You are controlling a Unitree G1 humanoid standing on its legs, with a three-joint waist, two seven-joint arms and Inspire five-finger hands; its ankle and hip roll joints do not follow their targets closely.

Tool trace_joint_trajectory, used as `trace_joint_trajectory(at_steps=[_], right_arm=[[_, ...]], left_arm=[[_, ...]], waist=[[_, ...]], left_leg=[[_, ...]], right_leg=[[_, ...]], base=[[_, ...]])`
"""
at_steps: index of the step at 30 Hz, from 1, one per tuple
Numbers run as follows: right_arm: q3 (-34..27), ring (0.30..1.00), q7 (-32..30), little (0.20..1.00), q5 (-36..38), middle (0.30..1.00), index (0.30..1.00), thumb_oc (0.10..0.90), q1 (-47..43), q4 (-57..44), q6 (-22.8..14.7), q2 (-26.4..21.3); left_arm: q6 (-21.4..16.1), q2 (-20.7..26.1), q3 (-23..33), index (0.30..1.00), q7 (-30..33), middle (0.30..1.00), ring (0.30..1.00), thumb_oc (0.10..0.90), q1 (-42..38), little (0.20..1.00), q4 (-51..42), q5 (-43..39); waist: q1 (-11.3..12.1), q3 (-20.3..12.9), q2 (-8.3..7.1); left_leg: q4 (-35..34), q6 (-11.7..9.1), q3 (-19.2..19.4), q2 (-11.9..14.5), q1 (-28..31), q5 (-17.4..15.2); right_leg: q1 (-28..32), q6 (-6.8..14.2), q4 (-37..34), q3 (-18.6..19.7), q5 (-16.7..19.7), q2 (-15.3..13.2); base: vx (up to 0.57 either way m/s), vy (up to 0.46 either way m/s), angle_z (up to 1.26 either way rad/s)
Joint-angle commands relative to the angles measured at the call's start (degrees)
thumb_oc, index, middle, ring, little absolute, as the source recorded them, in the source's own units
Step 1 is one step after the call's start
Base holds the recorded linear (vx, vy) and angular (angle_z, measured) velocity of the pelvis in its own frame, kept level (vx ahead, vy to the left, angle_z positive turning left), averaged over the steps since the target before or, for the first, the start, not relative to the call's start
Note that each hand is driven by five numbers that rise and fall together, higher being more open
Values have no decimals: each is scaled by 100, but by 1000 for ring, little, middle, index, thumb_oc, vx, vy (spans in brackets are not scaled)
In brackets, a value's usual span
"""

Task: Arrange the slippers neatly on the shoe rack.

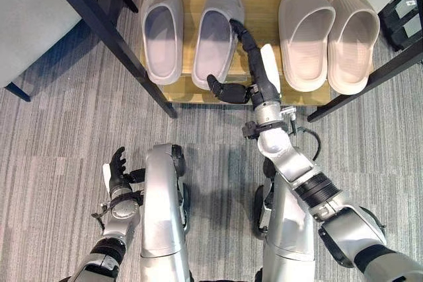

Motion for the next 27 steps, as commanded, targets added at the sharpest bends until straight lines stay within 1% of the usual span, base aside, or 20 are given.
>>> trace_joint_trajectory(at_steps=[1, 2, 3, 4, 8, 12, 13, 15, 18, 21, 22, 24, 25, 26, 27], right_arm=[[-201, 900, -285, 900, 176, 900, 900, 800, -885, -358, -685, 8], [-182, 900, -250, 900, 326, 900, 900, 800, -960, -246, -719, -4], [-181, 900, -250, 900, 327, 900, 900, 800, -962, -244, -721, -4], [-97, 900, -184, 900, 691, 900, 900, 800, -1226, 121, -798, 17], [9, 900, -155, 900, 805, 900, 900, 800, -1464, 361, -794, 9], [-79, 900, -221, 900, 869, 900, 900, 800, -1360, 223, -872, 37], [-179, 900, -245, 900, 1040, 900, 900, 800, -1263, 160, -1026, 126], [-203, 900, -219, 900, 1164, 900, 900, 800, -1239, 173, -1080, 164], [-197, 900, -42, 900, 1642, 900, 900, 800, -1266, 370, -1236, 264], [-128, 900, 226, 900, 2272, 900, 900, 800, -1504, 766, -1383, 297], [-50, 900, 424, 900, 2594, 900, 900, 800, -1713, 1010, -1403, 222], [18, 900, 485, 900, 2643, 900, 900, 800, -1808, 1134, -1400, 147], [129, 900, 700, 900, 2900, 900, 900, 800, -1969, 1280, -1421, 44], [131, 900, 703, 900, 2904, 900, 900, 800, -1970, 1285, -1424, 44], [206, 900, 841, 900, 3091, 900, 900, 800, -2075, 1456, -1417, -9]], left_arm=[[-288, 216, 10, 900, 310, 900, 900, 800, -63, 900, 46, 95], [-291, 226, -4, 900, 296, 900, 900, 800, -82, 900, 55, 99], [-292, 226, -3, 900, 296, 900, 900, 800, -83, 900, 56, 99], [-318, 233, -82, 900, 275, 900, 900, 800, -128, 900, 91, 82], [-341, 229, -115, 900, 247, 900, 900, 800, -202, 900, 206, 5], [-322, 196, -112, 900, 255, 900, 900, 800, -209, 900, 260, -6], [-313, 188, -96, 900, 277, 900, 900, 800, -186, 900, 295, 1], [-307, 199, -97, 900, 285, 900, 900, 800, -183, 900, 296, 10], [-321, 231, -107, 900, 298, 900, 900, 800, -191, 900, 326, 17], [-385, 282, -102, 900, 282, 900, 900, 800, -205, 900, 306, -42], [-436, 318, -92, 900, 249, 900, 900, 800, -215, 900, 324, -113], [-461, 333, -75, 900, 235, 900, 900, 800, -229, 900, 353, -159], [-529, 381, -57, 900, 164, 900, 900, 800, -257, 900, 394, -282], [-530, 380, -57, 900, 163, 900, 900, 800, -256, 900, 395, -284], [-561, 415, -70, 900, 106, 900, 900, 800, -272, 900, 434, -336]], waist=[[289, -136, 63], [299, -136, 66], [299, -136, 67], [323, -136, 74], [333, -137, 92], [324, -137, 89], [319, -137, 79], [320, -137, 82], [337, -136, 116], [363, -135, 148], [398, -136, 146], [413, -136, 150], [436, -136, 146], [435, -136, 147], [455, -137, 155]], left_leg=[[196, 303, -349, -319, 0, -186], [197, 300, -351, -312, 0, -181], [197, 300, -352, -312, 0, -181], [223, 292, -364, -315, 0, -180], [213, 279, -366, -323, 0, -165], [211, 279, -365, -333, 0, -168], [207, 273, -350, -328, 0, -171], [206, 272, -353, -326, 0, -167], [204, 270, -354, -323, 0, -160], [207, 267, -362, -324, 0, -149], [200, 256, -374, -325, 0, -135], [192, 249, -380, -327, 0, -132], [186, 235, -391, -330, 0, -126], [188, 234, -392, -332, 0, -127], [192, 231, -403, -331, 0, -124]], right_leg=[[77, -370, 155, 193, 88, -235], [77, -372, 159, 193, 94, -240], [77, -372, 158, 193, 94, -240], [77, -372, 169, 191, 100, -248], [77, -365, 187, 207, 93, -255], [77, -364, 200, 210, 86, -249], [77, -361, 203, 208, 96, -250], [77, -363, 205, 207, 98, -252], [77, -381, 211, 202, 95, -254], [77, -367, 228, 191, 93, -265], [77, -363, 238, 200, 83, -270], [77, -358, 242, 202, 79, -274], [77, -354, 235, 205, 81, -283], [77, -355, 237, 205, 81, -284], [77, -350, 238, 205, 81, -292]], base=[[0, 0, 0], [0, 0, 0], [0, 0, 0], [0, 0, 0], [0, 0, 0], [0, 0, 0], [0, 0, 0], [0, 0, 0], [0, 0, 0], [0, 0, 0], [0, 0, 0], [0, 0, 0], [0, 0, 0], [0, 0, 0], [0, 0, 0]])
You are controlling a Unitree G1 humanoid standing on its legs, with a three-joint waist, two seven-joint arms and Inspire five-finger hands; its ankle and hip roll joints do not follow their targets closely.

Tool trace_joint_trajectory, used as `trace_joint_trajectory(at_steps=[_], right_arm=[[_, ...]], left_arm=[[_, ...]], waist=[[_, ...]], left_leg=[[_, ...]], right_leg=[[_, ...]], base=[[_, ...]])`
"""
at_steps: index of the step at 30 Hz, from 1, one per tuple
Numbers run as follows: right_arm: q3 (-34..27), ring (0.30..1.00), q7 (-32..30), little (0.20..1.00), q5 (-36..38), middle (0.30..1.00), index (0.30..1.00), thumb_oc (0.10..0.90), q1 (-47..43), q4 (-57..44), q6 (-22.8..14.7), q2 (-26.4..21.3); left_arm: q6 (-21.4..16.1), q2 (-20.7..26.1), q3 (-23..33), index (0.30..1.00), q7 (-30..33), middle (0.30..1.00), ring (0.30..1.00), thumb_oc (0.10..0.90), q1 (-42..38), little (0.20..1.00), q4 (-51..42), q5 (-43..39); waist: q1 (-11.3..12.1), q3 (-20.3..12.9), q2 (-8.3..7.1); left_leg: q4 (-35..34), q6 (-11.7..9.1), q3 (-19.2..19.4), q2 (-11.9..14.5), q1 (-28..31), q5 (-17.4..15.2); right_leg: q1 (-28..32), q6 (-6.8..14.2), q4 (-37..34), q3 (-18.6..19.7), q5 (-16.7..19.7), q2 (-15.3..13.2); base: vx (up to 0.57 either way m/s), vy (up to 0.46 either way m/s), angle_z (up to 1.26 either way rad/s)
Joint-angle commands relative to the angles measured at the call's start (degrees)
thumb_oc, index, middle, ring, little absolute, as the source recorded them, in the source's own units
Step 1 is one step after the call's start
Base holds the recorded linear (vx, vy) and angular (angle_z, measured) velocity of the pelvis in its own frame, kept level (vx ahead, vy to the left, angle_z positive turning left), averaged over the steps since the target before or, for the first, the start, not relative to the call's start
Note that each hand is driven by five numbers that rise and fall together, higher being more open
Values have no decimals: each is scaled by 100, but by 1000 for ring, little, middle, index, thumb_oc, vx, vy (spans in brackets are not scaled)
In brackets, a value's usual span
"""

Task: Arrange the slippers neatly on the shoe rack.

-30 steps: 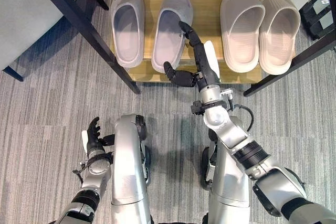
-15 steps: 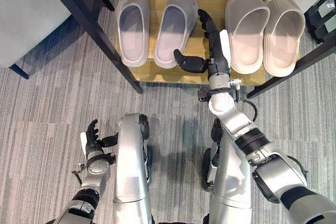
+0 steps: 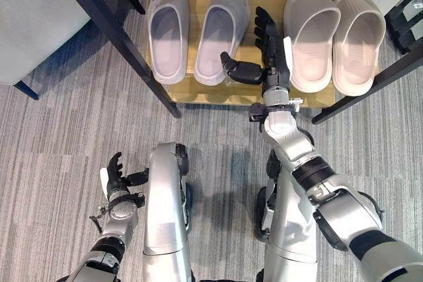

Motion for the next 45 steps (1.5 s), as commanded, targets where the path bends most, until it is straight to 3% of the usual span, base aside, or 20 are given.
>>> trace_joint_trajectory(at_steps=[1, 6, 13, 26, 34, 45], right_arm=[[161, 900, 575, 900, 735, 900, 900, 800, -1122, -108, -571, -87], [582, 900, 1018, 900, 1105, 900, 900, 800, -1354, 80, -511, -198], [1085, 900, 1290, 900, 1040, 900, 900, 800, -1565, 55, -337, -168], [1121, 900, 942, 900, 959, 900, 900, 800, -2294, 1327, -315, 444], [1175, 900, 849, 900, 966, 900, 900, 800, -2680, 2241, -245, 299], [1211, 900, 371, 900, 483, 900, 900, 800, -2884, 2375, -275, 7]], left_arm=[[-555, 451, -92, 900, 44, 900, 900, 800, -100, 900, 33, -266], [-589, 473, -138, 900, -168, 900, 900, 800, -35, 900, 243, -462], [-605, 452, -261, 900, -390, 900, 900, 800, -125, 900, 390, -601], [-656, 532, -424, 900, -515, 900, 900, 800, -143, 900, 755, -760], [-727, 530, -525, 900, -611, 900, 900, 800, -90, 900, 925, -829], [-751, 433, -519, 900, -629, 900, 900, 800, -2, 900, 1126, -942]], waist=[[390, -166, 106], [431, -167, 115], [425, -170, 103], [517, -173, 224], [584, -176, 260], [600, -235, 236]], left_leg=[[171, 252, -410, -302, -44, -140], [167, 235, -436, -297, -44, -126], [178, 197, -454, -287, -44, -120], [198, 184, -440, -305, -44, -114], [251, 173, -427, -324, -44, -114], [242, 146, -436, -310, -44, -113]], right_leg=[[59, -332, 160, 201, 97, -292], [59, -321, 174, 228, 106, -315], [59, -321, 180, 253, 103, -302], [59, -317, 251, 267, 97, -302], [59, -302, 298, 303, 106, -338], [59, -294, 332, 367, 100, -330]], base=[[0, 0, 0], [0, 0, 0], [0, 0, 0], [0, 0, 0], [0, 0, 0], [1, -2, 3]])
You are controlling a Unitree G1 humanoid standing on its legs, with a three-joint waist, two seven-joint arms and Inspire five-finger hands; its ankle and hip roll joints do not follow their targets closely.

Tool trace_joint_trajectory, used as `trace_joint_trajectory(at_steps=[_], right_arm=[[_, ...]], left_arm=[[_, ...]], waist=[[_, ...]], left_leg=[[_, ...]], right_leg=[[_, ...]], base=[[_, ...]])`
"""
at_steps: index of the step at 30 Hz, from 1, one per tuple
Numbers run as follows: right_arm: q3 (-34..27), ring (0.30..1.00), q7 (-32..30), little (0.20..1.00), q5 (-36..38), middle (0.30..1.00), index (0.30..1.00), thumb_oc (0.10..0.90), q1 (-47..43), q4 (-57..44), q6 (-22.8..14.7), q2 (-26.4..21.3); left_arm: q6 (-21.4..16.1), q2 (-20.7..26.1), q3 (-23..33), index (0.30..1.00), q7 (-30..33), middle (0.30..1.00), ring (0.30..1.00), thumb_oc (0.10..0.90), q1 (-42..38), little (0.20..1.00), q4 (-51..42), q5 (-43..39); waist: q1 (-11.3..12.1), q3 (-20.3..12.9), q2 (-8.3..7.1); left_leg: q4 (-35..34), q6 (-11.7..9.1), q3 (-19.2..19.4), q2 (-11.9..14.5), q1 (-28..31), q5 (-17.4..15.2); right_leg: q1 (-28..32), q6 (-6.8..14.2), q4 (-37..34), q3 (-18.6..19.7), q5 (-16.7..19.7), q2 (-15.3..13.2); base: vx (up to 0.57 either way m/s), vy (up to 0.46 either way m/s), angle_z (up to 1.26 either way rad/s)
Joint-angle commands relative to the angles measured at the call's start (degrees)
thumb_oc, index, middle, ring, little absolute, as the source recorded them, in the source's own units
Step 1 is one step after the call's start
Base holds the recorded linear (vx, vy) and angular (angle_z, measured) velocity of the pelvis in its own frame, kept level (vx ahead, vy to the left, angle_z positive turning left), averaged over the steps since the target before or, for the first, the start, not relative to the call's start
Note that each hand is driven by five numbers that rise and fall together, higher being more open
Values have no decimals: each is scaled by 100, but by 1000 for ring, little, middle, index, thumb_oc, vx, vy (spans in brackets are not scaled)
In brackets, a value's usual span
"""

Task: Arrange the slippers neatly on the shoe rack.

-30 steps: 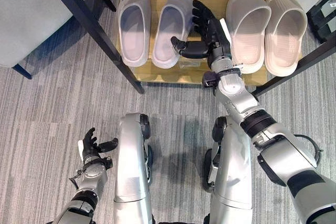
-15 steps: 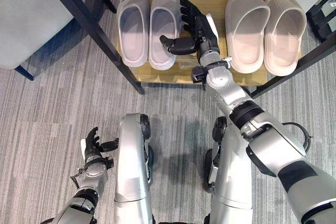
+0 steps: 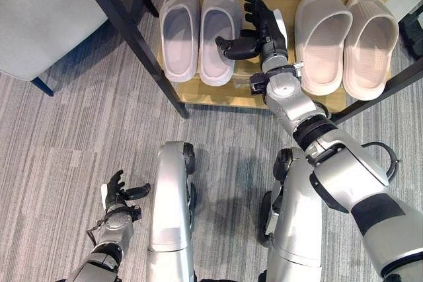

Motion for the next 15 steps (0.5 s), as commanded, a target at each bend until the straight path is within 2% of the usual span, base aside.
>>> trace_joint_trajectory(at_steps=[1, 3, 5, 7, 9, 12, 15], right_arm=[[-59, 900, -490, 900, -298, 900, 900, 800, -867, -289, -451, -85], [-167, 900, -786, 900, -509, 900, 900, 800, -777, -610, -492, -100], [-290, 900, -1126, 900, -1033, 900, 900, 800, -648, -1153, -494, -155], [-440, 900, -1644, 900, -2129, 900, 900, 800, -426, -1869, -338, -320], [-647, 900, -1910, 900, -2992, 900, 900, 800, -200, -2483, -154, -420], [-856, 900, -1999, 900, -3518, 900, 900, 800, 10, -3040, -5, -476], [-1050, 900, -1903, 900, -3604, 900, 900, 800, 280, -3528, -8, -491]], left_arm=[[-428, 378, -117, 900, 183, 900, 900, 800, 99, 900, -186, -96], [-420, 339, -68, 900, 265, 900, 900, 800, 107, 900, -200, -72], [-387, 294, 2, 900, 333, 900, 900, 800, 58, 900, -211, -68], [-346, 227, 112, 900, 459, 900, 900, 800, 18, 900, -282, 54], [-313, 175, 192, 900, 597, 900, 900, 800, -52, 900, -367, 297], [-267, 159, 258, 900, 756, 900, 900, 800, -124, 900, -440, 567], [-242, 136, 308, 900, 838, 900, 900, 800, -131, 900, -505, 680]], waist=[[382, -237, 152], [354, -226, 145], [310, -220, 123], [258, -206, 117], [215, -180, 108], [167, -169, 92], [128, -168, 73]], left_leg=[[144, 247, -433, -211, -43, -158], [143, 255, -428, -206, -43, -164], [134, 262, -411, -196, -43, -174], [138, 276, -406, -189, -43, -191], [144, 294, -398, -189, -43, -206], [167, 310, -394, -197, -43, -213], [175, 318, -402, -198, -43, -194]], right_leg=[[83, -242, 120, 283, 183, -248], [83, -254, 119, 278, 176, -241], [83, -260, 110, 270, 173, -227], [83, -269, 94, 249, 160, -213], [83, -270, 86, 232, 151, -209], [83, -271, 98, 220, 131, -199], [83, -267, 96, 201, 133, -184]], base=[[0, 0, 0], [0, 0, 0], [0, 0, 0], [0, 0, 0], [0, 0, 0], [0, 0, 0], [0, 0, 0]])
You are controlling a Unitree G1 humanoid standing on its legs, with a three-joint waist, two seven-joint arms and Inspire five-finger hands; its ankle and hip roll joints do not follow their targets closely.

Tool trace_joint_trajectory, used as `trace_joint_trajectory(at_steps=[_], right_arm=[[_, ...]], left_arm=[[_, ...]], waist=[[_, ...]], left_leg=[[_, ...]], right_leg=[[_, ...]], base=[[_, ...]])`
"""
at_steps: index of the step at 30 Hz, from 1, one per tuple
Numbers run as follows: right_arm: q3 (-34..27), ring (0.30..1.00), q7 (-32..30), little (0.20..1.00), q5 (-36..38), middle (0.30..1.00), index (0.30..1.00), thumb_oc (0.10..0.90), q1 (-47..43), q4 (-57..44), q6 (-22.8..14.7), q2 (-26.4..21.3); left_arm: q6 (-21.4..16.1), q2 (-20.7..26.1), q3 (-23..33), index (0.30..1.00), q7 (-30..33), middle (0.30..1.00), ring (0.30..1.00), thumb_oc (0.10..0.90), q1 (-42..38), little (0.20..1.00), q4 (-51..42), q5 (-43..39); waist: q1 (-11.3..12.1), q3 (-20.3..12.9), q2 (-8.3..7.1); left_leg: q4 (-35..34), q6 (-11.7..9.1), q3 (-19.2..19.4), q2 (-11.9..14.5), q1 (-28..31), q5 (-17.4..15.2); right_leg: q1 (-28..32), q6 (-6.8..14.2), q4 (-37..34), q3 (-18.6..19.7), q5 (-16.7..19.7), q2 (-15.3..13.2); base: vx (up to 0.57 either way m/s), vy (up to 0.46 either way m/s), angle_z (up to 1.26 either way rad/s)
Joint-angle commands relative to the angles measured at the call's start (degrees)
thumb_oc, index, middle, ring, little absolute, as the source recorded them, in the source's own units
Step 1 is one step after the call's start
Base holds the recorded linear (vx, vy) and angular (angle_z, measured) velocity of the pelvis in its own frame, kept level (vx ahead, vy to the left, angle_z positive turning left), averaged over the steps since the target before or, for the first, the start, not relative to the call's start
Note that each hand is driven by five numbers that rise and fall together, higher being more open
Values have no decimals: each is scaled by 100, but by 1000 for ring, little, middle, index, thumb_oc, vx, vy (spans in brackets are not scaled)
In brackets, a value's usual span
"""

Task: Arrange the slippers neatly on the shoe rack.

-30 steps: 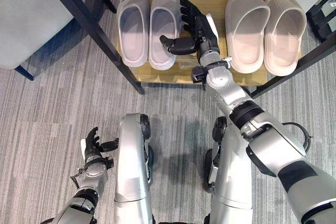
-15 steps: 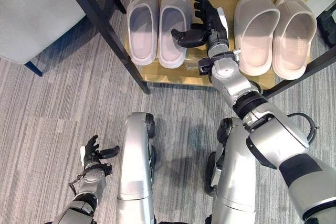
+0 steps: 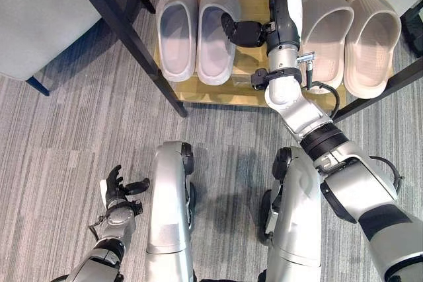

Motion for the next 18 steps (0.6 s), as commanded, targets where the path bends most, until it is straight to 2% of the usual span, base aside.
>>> trace_joint_trajectory(at_steps=[1, 3, 6, 10, 13, 15, 17, 18], right_arm=[[-334, 900, -78, 900, -399, 900, 900, 800, -359, -1430, -309, -131], [-419, 900, 62, 900, -397, 900, 900, 800, 3, -1958, -373, -145], [-395, 900, 636, 900, -170, 900, 900, 800, 838, -2836, -523, -26], [-240, 900, 1044, 900, -206, 900, 900, 800, 1297, -3284, -509, -44], [-122, 900, 1262, 900, -245, 900, 900, 800, 1574, -3377, -486, -45], [-100, 900, 1487, 900, 255, 900, 900, 800, 1821, -3263, -585, 105], [-72, 900, 1511, 900, 287, 900, 900, 800, 1799, -3171, -588, 95], [-75, 900, 1621, 900, 602, 900, 900, 800, 1798, -3035, -667, 176]], left_arm=[[-236, 190, 249, 900, 438, 900, 900, 800, 86, 900, -210, 265], [-187, 174, 297, 900, 452, 900, 900, 800, 92, 900, -258, 312], [-105, 145, 337, 900, 430, 900, 900, 800, 93, 900, -328, 409], [-74, 119, 383, 900, 399, 900, 900, 800, 84, 900, -385, 449], [-72, 98, 354, 900, 385, 900, 900, 800, 101, 900, -492, 529], [-57, 108, 337, 900, 370, 900, 900, 800, 165, 900, -585, 554], [-65, 114, 338, 900, 358, 900, 900, 800, 179, 900, -599, 538], [-93, 138, 321, 900, 358, 900, 900, 800, 191, 900, -634, 521]], waist=[[227, -167, 58], [189, -165, 34], [117, -162, -8], [74, -161, -32], [62, -161, -30], [53, -161, -29], [51, -161, -19], [57, -161, 4]], left_leg=[[159, 313, -410, -200, 29, -172], [144, 313, -404, -198, 29, -167], [140, 314, -391, -192, 29, -163], [143, 316, -395, -193, 29, -171], [115, 312, -395, -182, 29, -160], [110, 308, -384, -187, 29, -161], [112, 309, -394, -185, 29, -157], [113, 305, -403, -193, 29, -147]], right_leg=[[139, -299, 106, 190, 179, -189], [139, -302, 96, 181, 182, -184], [139, -308, 93, 168, 169, -170], [139, -317, 73, 143, 151, -171], [139, -307, 44, 133, 172, -166], [139, -295, 28, 132, 189, -154], [139, -298, 25, 129, 187, -156], [139, -296, 22, 124, 181, -154]], base=[[0, 0, 0], [0, 0, 0], [-2, 2, -4], [-5, 4, -7], [0, 0, 0], [0, 0, 0], [0, 0, 0], [0, 0, 0]])
